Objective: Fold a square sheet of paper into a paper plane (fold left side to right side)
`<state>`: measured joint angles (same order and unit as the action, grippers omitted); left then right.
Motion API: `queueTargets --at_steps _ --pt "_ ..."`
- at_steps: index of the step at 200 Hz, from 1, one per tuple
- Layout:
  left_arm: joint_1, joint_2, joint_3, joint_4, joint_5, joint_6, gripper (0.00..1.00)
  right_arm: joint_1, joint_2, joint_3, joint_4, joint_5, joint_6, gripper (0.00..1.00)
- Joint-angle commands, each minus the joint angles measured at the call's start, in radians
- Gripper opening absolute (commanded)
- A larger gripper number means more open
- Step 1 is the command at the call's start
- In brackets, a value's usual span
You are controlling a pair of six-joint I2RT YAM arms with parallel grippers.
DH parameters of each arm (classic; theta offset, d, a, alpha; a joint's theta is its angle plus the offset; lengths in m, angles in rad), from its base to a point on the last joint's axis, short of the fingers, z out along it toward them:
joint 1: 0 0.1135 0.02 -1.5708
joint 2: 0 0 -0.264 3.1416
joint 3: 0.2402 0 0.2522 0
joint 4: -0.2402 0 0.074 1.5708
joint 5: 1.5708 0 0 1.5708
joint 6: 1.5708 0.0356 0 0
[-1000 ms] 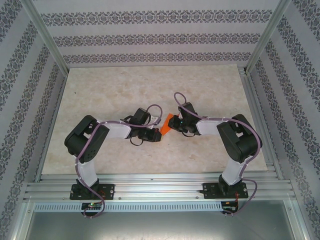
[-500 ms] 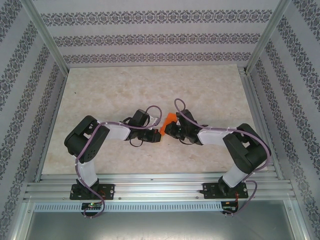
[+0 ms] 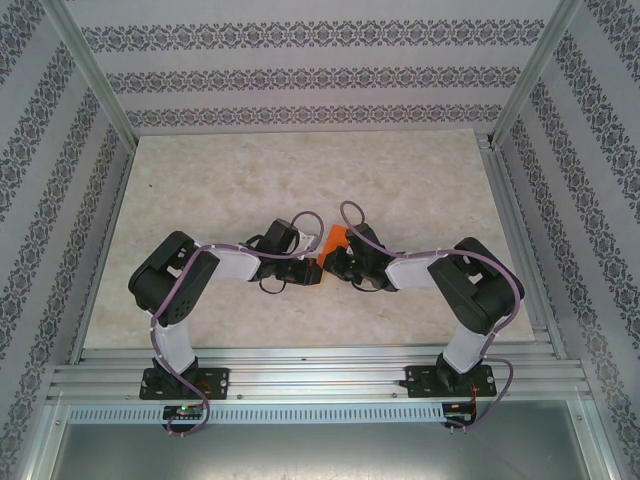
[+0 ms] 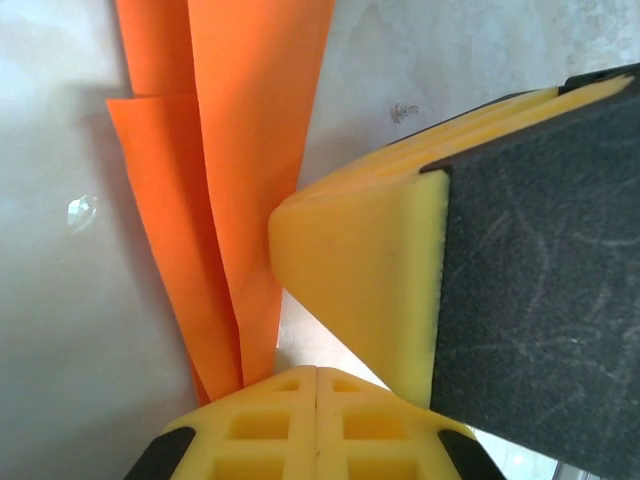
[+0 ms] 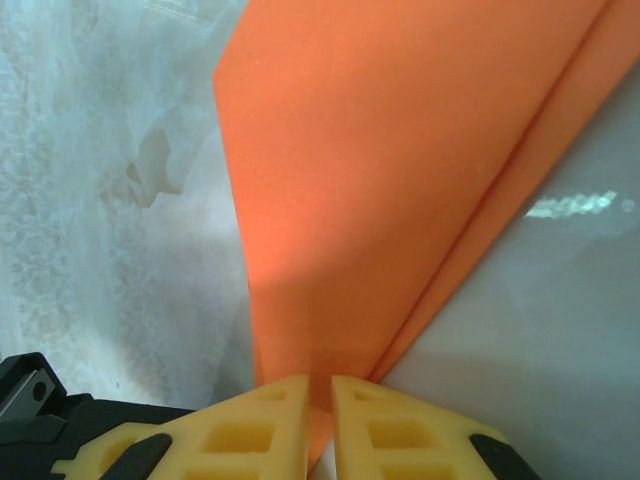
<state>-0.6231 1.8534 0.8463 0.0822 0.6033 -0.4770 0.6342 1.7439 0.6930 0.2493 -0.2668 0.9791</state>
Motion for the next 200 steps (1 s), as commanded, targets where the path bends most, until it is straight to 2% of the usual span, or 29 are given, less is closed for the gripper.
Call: queueTargets --at_steps 1,31,87,162,200 --pt "-0.004 0.035 -0.041 -0.051 -0.066 0.026 0.0 -0.014 0.005 0.013 0.059 0.003 0.016 0.12" --pt "-0.005 0.034 -0.046 -0.048 -0.067 0.024 0.0 -0.025 -0.017 0.025 0.03 0.004 -0.005 0.11" --pt "-0.005 0.034 -0.047 -0.047 -0.069 0.026 0.0 -0.022 0.042 0.059 0.046 -0.022 -0.007 0.1" --pt "-0.004 0.029 -0.068 -0.046 -0.076 0.026 0.0 -0.025 0.103 0.117 -0.14 0.08 -0.131 0.1" --pt "-0.001 0.033 -0.095 -0.04 -0.08 0.025 0.0 -0.07 0.108 0.136 -0.148 0.11 -0.222 0.1"
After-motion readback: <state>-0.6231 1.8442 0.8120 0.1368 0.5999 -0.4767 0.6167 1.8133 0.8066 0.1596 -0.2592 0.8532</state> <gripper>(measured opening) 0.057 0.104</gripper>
